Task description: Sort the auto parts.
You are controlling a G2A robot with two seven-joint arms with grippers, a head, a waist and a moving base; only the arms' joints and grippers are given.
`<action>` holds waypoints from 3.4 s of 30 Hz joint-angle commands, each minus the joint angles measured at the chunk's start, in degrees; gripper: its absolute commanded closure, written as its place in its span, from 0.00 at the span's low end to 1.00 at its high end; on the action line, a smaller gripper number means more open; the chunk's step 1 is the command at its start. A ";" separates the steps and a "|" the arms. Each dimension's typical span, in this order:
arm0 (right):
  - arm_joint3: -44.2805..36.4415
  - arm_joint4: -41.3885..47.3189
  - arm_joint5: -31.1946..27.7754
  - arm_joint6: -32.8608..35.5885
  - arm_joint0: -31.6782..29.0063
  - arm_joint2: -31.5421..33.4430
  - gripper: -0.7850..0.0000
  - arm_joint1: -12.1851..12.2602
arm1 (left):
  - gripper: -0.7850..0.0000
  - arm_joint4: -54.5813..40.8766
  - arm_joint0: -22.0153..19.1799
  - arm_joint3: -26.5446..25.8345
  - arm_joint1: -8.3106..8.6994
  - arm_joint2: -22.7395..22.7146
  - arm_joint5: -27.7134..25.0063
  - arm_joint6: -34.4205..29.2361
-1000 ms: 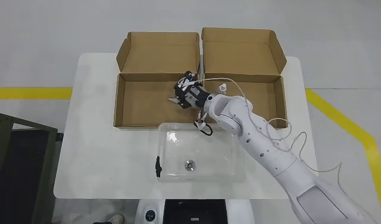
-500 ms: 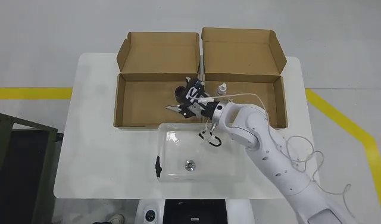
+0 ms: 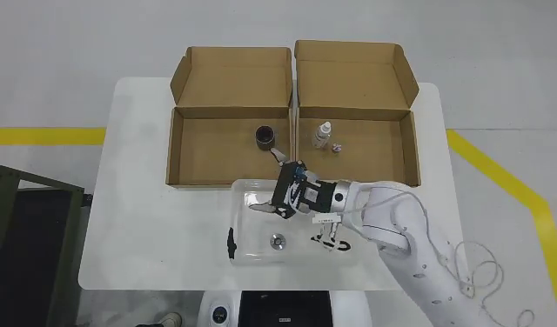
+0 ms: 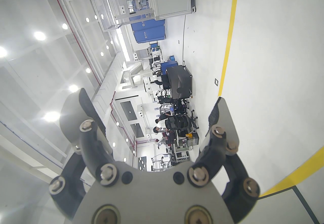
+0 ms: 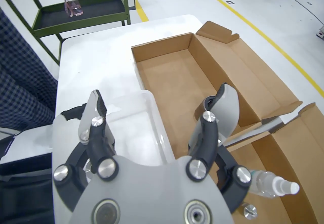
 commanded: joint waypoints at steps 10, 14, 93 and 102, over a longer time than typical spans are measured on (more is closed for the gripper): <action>-4.72 -0.97 -5.80 2.08 -6.45 1.02 0.12 1.68 | 0.00 0.00 0.00 0.00 0.00 0.00 0.00 0.00; -4.52 -2.30 -6.96 1.81 -7.72 0.58 0.13 2.08 | 0.00 0.00 0.00 0.00 0.00 0.00 0.00 0.00; 10.28 -7.70 -4.05 4.54 -4.09 -7.38 0.79 4.75 | 0.00 0.00 0.00 0.00 0.00 0.00 0.00 0.00; 10.15 -0.84 1.22 2.76 -3.43 -5.63 1.00 4.57 | 0.00 0.00 0.00 0.00 0.00 0.00 0.00 0.00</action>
